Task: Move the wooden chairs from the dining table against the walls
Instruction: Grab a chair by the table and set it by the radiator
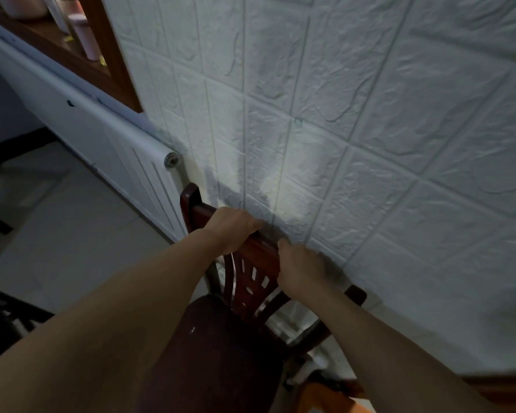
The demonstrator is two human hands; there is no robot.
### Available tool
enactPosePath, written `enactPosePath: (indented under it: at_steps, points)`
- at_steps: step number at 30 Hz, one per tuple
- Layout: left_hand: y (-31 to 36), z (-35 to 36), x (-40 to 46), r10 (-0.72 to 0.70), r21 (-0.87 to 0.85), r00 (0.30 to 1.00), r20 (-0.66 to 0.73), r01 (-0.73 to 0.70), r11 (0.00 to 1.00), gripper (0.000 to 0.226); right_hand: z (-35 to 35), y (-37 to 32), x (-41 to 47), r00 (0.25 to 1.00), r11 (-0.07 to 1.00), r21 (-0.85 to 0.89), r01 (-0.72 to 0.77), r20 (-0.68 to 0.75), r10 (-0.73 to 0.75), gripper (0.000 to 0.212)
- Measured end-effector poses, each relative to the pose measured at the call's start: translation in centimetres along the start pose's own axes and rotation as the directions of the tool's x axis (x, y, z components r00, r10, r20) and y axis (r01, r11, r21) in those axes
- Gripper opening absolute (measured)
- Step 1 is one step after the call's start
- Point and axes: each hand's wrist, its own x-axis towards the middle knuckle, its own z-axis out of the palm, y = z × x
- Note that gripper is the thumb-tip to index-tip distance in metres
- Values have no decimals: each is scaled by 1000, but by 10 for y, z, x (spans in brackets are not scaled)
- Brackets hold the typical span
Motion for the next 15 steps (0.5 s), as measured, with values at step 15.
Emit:
enactPosePath:
  at_steps: [15]
  points:
    - [-8,-17,-66,-127,-67,990,59,131,989,77,7,-41,-22,995,1000,13,5,-97,-4,87]
